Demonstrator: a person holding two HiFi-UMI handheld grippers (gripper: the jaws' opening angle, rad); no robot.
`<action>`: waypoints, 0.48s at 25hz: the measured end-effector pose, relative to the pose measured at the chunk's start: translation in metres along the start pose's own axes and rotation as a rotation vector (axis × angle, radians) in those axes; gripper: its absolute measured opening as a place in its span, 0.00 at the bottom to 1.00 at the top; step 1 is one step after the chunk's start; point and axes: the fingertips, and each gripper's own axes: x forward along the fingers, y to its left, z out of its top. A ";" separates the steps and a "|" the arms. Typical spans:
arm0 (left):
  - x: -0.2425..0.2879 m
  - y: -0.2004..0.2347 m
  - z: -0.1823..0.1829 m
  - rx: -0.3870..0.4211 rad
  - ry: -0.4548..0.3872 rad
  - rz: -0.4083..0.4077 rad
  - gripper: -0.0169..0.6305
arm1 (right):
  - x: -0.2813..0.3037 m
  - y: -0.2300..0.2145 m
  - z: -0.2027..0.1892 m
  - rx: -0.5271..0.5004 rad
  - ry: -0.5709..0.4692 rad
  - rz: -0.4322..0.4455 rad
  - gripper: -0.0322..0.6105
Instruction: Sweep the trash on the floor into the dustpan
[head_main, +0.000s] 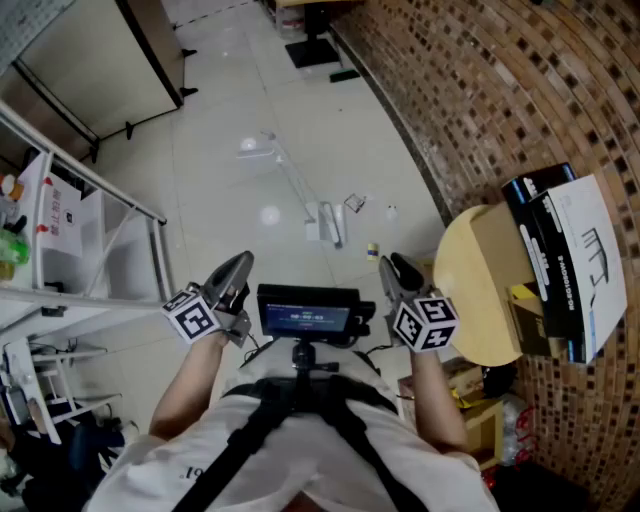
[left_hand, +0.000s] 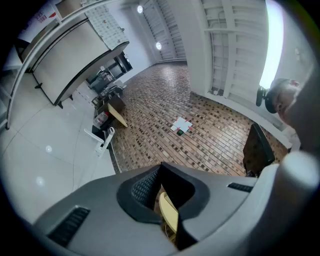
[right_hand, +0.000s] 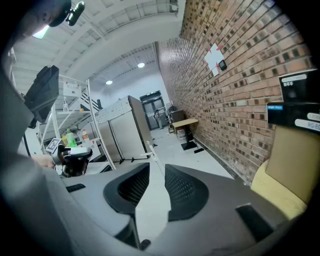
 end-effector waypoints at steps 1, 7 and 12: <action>0.002 0.001 0.000 -0.002 0.000 0.002 0.03 | 0.001 -0.001 0.002 -0.004 -0.001 -0.002 0.21; 0.018 0.003 0.004 0.006 -0.012 0.021 0.03 | 0.004 -0.009 0.013 -0.030 -0.011 0.004 0.21; 0.025 -0.002 -0.004 -0.007 -0.013 0.030 0.03 | -0.001 -0.017 0.012 -0.029 0.006 0.004 0.21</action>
